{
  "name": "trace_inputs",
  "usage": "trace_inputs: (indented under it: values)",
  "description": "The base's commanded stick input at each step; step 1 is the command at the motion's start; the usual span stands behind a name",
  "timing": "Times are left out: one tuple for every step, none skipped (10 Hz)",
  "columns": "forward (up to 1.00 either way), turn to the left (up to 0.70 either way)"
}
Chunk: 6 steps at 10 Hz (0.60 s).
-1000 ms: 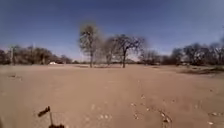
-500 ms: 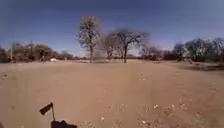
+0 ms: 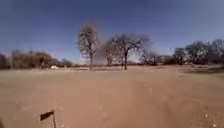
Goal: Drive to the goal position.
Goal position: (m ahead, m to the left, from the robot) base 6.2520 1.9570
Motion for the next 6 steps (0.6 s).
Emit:
trace_inputs:
  values:
    - [1.0, 0.0]
    - [1.0, 0.0]
    - [1.0, 0.0]
    - [1.0, 0.0]
    - [1.0, 0.0]
    - [1.0, 0.0]
